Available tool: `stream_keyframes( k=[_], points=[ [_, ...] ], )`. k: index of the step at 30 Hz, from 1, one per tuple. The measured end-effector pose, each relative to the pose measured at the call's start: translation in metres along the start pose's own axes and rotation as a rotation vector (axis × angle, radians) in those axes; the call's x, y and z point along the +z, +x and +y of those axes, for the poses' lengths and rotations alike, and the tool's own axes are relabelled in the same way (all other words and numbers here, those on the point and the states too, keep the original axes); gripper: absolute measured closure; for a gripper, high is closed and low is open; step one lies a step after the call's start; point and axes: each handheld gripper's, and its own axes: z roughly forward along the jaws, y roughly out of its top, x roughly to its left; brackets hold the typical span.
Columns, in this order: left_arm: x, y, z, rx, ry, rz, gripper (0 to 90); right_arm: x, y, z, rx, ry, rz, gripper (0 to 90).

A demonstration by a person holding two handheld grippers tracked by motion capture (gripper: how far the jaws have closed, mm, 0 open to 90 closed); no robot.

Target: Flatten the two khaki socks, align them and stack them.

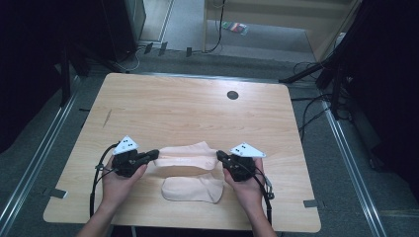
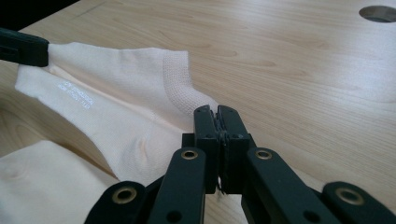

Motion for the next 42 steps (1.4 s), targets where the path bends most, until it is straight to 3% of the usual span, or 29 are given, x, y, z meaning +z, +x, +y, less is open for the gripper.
stream_keyframes(
  k=[9, 22, 32, 35, 42],
  points=[
    [-0.014, -0.018, -0.005, 0.048, -0.008, -0.031, 90.0, -0.029, 0.009, -0.004, -0.002, -0.016, 0.016, 88.8],
    [-0.021, -0.038, -0.024, 0.069, 0.058, -0.087, 90.0, -0.053, 0.020, -0.031, -0.004, 0.042, 0.036, 88.8],
    [-0.011, -0.048, -0.033, 0.111, 0.134, -0.093, 90.0, -0.057, 0.019, -0.052, -0.003, 0.091, 0.028, 88.8],
    [-0.011, -0.048, -0.036, 0.115, 0.157, -0.089, 90.0, -0.054, 0.023, -0.053, -0.026, 0.092, 0.028, 88.7],
    [-0.008, -0.048, -0.038, 0.118, 0.170, -0.104, 90.0, -0.050, 0.026, -0.055, -0.052, 0.097, 0.022, 88.7]
  ],
)
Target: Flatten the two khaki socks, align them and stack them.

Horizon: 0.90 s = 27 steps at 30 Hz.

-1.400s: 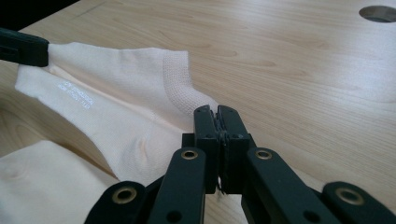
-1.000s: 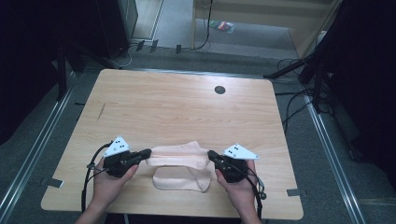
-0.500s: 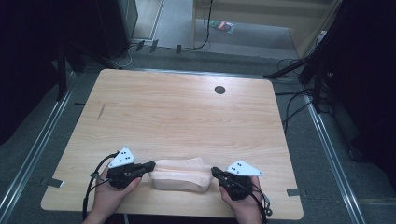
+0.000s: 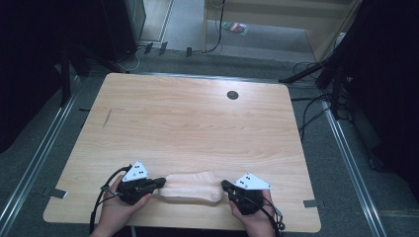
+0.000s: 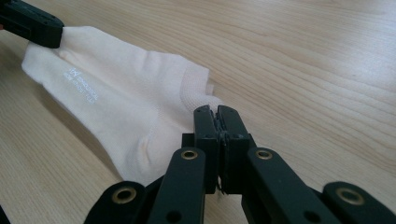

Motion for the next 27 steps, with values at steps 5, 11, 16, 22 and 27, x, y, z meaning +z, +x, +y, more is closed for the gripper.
stream_keyframes(
  k=[5, 11, 16, 22, 27],
  points=[
    [0.005, 0.004, -0.003, -0.034, -0.008, -0.002, 66.0, 0.004, -0.001, -0.002, 0.002, -0.017, 0.011, 61.6],
    [-0.001, 0.014, -0.004, -0.103, -0.059, -0.053, 61.3, 0.003, -0.004, -0.001, 0.043, -0.034, 0.028, 53.9],
    [0.001, 0.015, -0.005, -0.105, -0.027, -0.058, 70.5, 0.007, -0.002, -0.003, 0.056, -0.020, 0.058, 58.8],
    [0.004, 0.010, -0.005, -0.068, -0.005, -0.064, 86.4, 0.013, 0.002, -0.005, 0.045, 0.013, 0.037, 82.6],
    [0.002, 0.008, -0.004, -0.049, -0.011, -0.067, 89.2, 0.010, 0.003, -0.001, 0.036, 0.005, 0.039, 86.3]
  ],
)
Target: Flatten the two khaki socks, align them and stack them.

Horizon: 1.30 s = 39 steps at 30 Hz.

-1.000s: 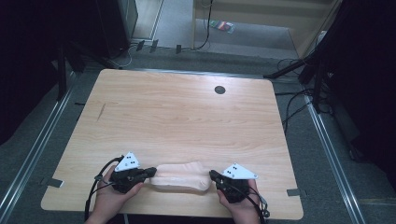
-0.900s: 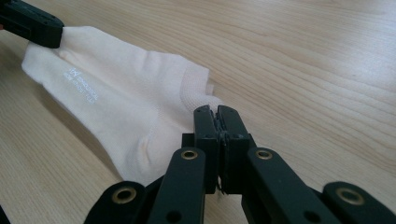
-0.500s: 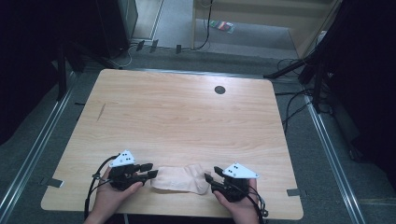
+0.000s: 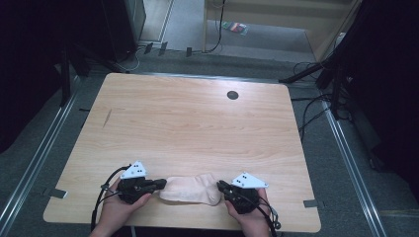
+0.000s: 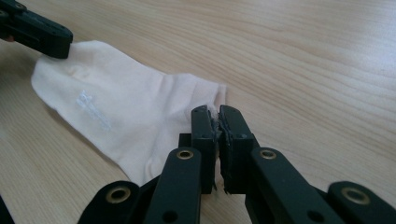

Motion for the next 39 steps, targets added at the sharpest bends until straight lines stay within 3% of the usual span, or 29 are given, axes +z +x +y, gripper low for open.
stream_keyframes(
  k=[6, 12, 21, 23, 25, 26, 28, 30, 32, 33, 36, 39],
  points=[
    [-0.001, -0.003, 0.001, 0.011, -0.015, 0.001, 89.3, -0.003, -0.001, 0.004, 0.004, -0.033, -0.007, 86.0],
    [0.004, -0.004, 0.000, 0.025, 0.018, 0.004, 89.2, 0.005, -0.007, 0.002, 0.016, 0.013, -0.022, 85.8],
    [0.003, -0.004, 0.000, 0.029, 0.024, 0.005, 89.3, 0.004, -0.006, 0.002, 0.014, 0.001, -0.026, 86.1],
    [0.002, -0.004, 0.000, 0.031, 0.003, 0.007, 88.3, 0.005, -0.007, 0.002, 0.028, -0.001, -0.017, 83.1],
    [-0.001, -0.003, 0.001, 0.020, -0.038, 0.014, 76.3, 0.003, -0.007, 0.003, 0.051, -0.025, -0.010, 64.8],
    [-0.003, -0.002, 0.002, 0.004, -0.068, 0.016, 68.1, 0.001, -0.005, 0.005, 0.046, -0.050, -0.031, 57.3],
    [-0.007, 0.000, 0.003, -0.027, -0.115, -0.002, 71.4, -0.005, 0.002, 0.008, 0.034, -0.104, -0.049, 62.9],
    [-0.009, 0.002, 0.005, -0.056, -0.150, -0.034, 79.6, -0.006, 0.013, 0.011, 0.037, -0.151, 0.003, 72.0],
    [-0.005, 0.001, 0.006, -0.057, -0.134, -0.055, 86.3, 0.000, 0.025, 0.014, 0.047, -0.163, 0.076, 79.1],
    [-0.003, 0.000, 0.006, -0.052, -0.120, -0.061, 89.1, 0.007, 0.035, 0.015, 0.054, -0.157, 0.115, 83.6],
    [0.008, -0.004, 0.006, -0.036, -0.049, -0.027, 90.0, 0.034, 0.062, 0.015, 0.060, -0.099, 0.195, 90.0],
    [0.018, -0.003, 0.004, -0.059, -0.009, -0.014, 90.0, 0.058, 0.085, 0.011, 0.032, -0.044, 0.223, 90.0]
  ],
)
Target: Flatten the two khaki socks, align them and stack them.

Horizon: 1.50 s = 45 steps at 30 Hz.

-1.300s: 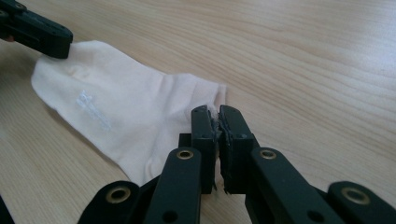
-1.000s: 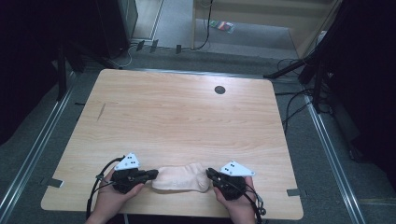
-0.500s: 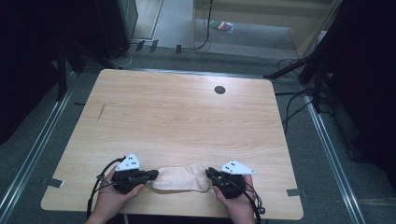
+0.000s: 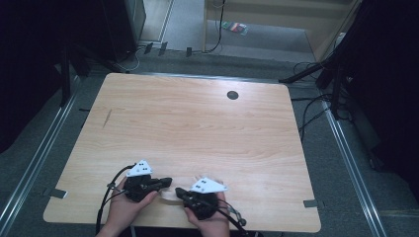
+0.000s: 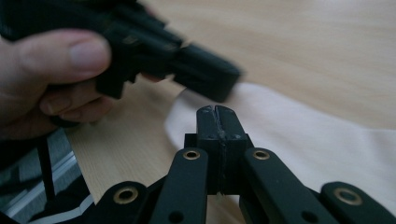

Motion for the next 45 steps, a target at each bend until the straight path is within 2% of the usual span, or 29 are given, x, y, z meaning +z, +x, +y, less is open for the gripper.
stream_keyframes(
  k=[2, 4, 5, 6, 7, 9, 11, 14, 15, 17, 19, 21, 24, 26, 29, 32, 34, 35, 37, 38, 39, 40, 42, 43, 45],
  points=[
    [0.005, 0.000, -0.001, 0.015, 0.037, 0.026, 90.0, 0.017, 0.009, -0.004, -0.032, 0.044, 0.004, 90.0],
    [0.009, 0.001, -0.003, 0.026, 0.050, 0.050, 90.0, 0.025, 0.011, -0.007, -0.036, 0.088, -0.007, 90.0],
    [0.009, 0.001, -0.002, 0.021, 0.054, 0.047, 90.0, 0.027, 0.010, -0.009, -0.022, 0.119, -0.005, 90.0],
    [0.009, 0.002, -0.002, 0.016, 0.052, 0.048, 90.0, 0.027, 0.009, -0.009, -0.013, 0.119, 0.011, 90.0],
    [0.009, 0.003, -0.002, 0.020, 0.051, 0.059, 90.0, 0.026, 0.009, -0.009, -0.008, 0.126, 0.009, 90.0],
    [0.009, 0.006, -0.002, 0.009, 0.044, 0.055, 90.0, 0.023, 0.007, -0.009, 0.000, 0.143, 0.010, 90.0],
    [0.008, 0.008, -0.003, 0.004, 0.032, 0.029, 90.0, 0.019, 0.005, -0.008, 0.003, 0.151, 0.008, 90.0],
    [0.001, 0.011, -0.003, -0.059, -0.016, -0.049, 87.0, 0.008, 0.004, -0.003, 0.015, 0.051, 0.014, 90.0],
    [0.001, 0.011, -0.003, -0.067, -0.023, -0.044, 87.8, 0.005, 0.003, 0.004, 0.019, 0.012, -0.017, 90.0],
    [0.001, 0.015, -0.003, -0.089, -0.022, -0.009, 89.8, 0.009, 0.001, 0.009, 0.023, 0.020, -0.051, 90.0],
    [0.002, 0.017, -0.003, -0.101, -0.012, -0.010, 90.0, 0.020, -0.002, 0.010, 0.048, 0.004, -0.105, 90.0],
    [0.005, 0.016, -0.004, -0.082, 0.016, 0.017, 90.0, 0.029, 0.000, 0.008, 0.029, 0.041, -0.113, 90.0],
    [0.006, 0.014, -0.004, -0.071, 0.016, 0.030, 90.0, 0.032, 0.002, 0.001, 0.002, 0.091, -0.108, 90.0],
    [0.007, 0.014, -0.004, -0.059, 0.024, 0.039, 90.0, 0.029, 0.001, 0.001, 0.001, 0.105, -0.087, 90.0],
    [0.007, 0.013, -0.003, -0.048, 0.025, 0.048, 90.0, 0.022, 0.003, -0.002, -0.029, 0.131, -0.069, 90.0],
    [0.007, 0.013, -0.003, -0.060, 0.021, 0.044, 90.0, 0.015, 0.004, -0.005, -0.049, 0.152, -0.056, 90.0],
    [0.006, 0.014, -0.003, -0.059, 0.014, 0.040, 90.0, 0.008, 0.001, -0.004, -0.053, 0.168, -0.055, 90.0],
    [0.005, 0.014, -0.004, -0.058, 0.002, 0.034, 89.7, 0.003, -0.002, -0.004, -0.039, 0.153, -0.056, 89.2],
    [-0.003, 0.012, -0.004, -0.071, -0.040, -0.025, 84.4, -0.013, -0.012, 0.000, 0.001, 0.099, -0.062, 88.5],
    [-0.009, 0.010, -0.004, -0.056, -0.059, -0.045, 83.9, -0.019, -0.016, 0.002, 0.014, 0.085, -0.076, 88.4],
    [-0.013, 0.008, -0.004, -0.040, -0.056, -0.046, 83.7, -0.028, -0.024, 0.005, 0.026, 0.061, -0.102, 88.1],
    [-0.015, 0.007, -0.005, -0.030, -0.048, -0.051, 84.0, -0.034, -0.030, 0.007, 0.030, 0.053, -0.131, 87.2],
    [-0.015, 0.009, -0.006, -0.003, 0.025, -0.080, 83.1, -0.039, -0.042, 0.008, 0.041, 0.070, -0.169, 86.5],
    [-0.013, 0.009, -0.007, 0.008, 0.049, -0.071, 82.0, -0.037, -0.049, 0.006, 0.050, 0.108, -0.168, 86.2],
    [-0.010, 0.010, -0.009, 0.017, 0.069, -0.066, 80.7, -0.033, -0.056, 0.002, 0.041, 0.140, -0.201, 87.3]
  ],
)
